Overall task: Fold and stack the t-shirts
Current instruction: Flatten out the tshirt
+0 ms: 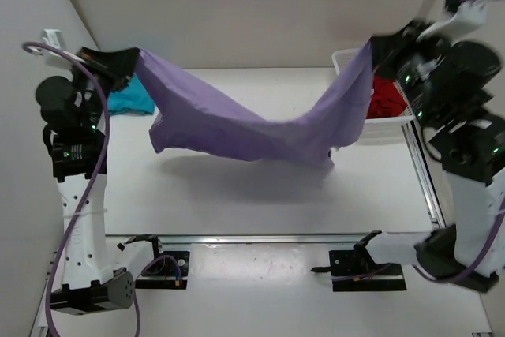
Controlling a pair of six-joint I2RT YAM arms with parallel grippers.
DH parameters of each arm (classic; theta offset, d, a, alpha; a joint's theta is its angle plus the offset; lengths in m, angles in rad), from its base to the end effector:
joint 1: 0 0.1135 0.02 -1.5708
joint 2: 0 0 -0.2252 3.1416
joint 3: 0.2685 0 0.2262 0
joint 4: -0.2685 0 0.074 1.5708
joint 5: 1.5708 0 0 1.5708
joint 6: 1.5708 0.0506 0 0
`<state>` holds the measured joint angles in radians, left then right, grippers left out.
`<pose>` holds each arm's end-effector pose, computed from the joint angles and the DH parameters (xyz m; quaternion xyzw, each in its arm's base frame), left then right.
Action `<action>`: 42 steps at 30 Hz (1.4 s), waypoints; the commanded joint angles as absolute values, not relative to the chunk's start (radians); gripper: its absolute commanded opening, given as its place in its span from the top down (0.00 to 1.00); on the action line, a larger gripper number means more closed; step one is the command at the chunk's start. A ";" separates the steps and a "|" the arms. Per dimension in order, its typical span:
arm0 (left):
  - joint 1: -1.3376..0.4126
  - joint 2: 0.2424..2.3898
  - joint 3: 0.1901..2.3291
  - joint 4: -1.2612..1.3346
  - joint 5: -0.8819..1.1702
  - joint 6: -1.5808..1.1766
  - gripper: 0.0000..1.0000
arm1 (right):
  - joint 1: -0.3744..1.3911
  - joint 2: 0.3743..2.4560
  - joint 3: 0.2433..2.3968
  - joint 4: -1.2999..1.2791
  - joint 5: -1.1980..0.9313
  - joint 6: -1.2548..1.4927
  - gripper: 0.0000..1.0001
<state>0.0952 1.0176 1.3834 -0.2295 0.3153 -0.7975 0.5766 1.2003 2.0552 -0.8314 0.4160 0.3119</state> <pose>0.2054 0.0039 0.4558 -0.1735 0.6366 -0.3529 0.6634 0.1424 0.0682 0.5302 0.0562 0.6972 0.1705 0.6940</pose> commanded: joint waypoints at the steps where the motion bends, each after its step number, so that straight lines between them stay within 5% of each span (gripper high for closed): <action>1: 0.161 1.068 1.491 -0.238 0.391 -0.883 1.00 | 0.689 1.359 2.424 -0.805 0.567 0.024 1.00; 2: 0.173 1.087 1.541 -0.248 0.399 -0.884 1.00 | 0.783 1.389 2.433 -0.678 0.763 -0.056 1.00; 4: 0.187 1.132 1.586 -0.242 0.425 -0.909 1.00 | 1.112 1.358 2.177 -0.166 1.072 -0.636 1.00; 5: 0.189 1.144 1.592 -0.241 0.426 -0.914 1.00 | 1.135 1.344 2.078 0.190 1.107 -0.863 1.00; 6: 0.183 1.160 1.588 -0.238 0.408 -0.913 1.00 | 1.131 1.395 2.109 0.233 1.106 -0.871 1.00; 8: 0.141 1.166 1.534 -0.229 0.345 -0.885 1.00 | 0.979 1.492 2.366 -0.278 0.952 -0.532 0.99; 12: 0.054 1.179 1.372 -0.184 0.233 -0.834 1.00 | 0.531 1.451 2.146 -0.563 0.419 -0.142 1.00; 16: 0.023 1.250 1.257 -0.143 0.158 -0.807 1.00 | 0.313 1.532 1.921 -0.525 0.102 -0.034 1.00; 19: 0.017 1.365 1.275 -0.118 0.140 -0.807 1.00 | 0.204 1.705 1.998 -0.555 -0.076 -0.006 1.00; 23: 0.011 1.546 1.461 -0.140 0.106 -0.822 1.00 | 0.098 2.024 2.522 -0.676 -0.134 0.076 1.00; 28: 0.020 1.736 1.878 -0.190 0.132 -0.838 1.00 | 0.017 2.023 2.624 -0.372 -0.213 0.213 1.00; 31: 0.029 1.730 1.977 -0.160 0.121 -0.856 1.00 | 0.002 1.890 2.486 -0.146 -0.190 0.212 1.00; 42: 0.081 1.551 1.892 -0.135 0.002 -0.790 1.00 | -0.072 1.806 2.471 -0.410 -0.125 0.135 1.00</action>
<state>0.0650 1.6226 1.9537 -0.1295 0.0544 -0.8219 -0.0772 1.7741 2.4855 -0.2871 -0.1722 0.1738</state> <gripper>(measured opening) 0.128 0.006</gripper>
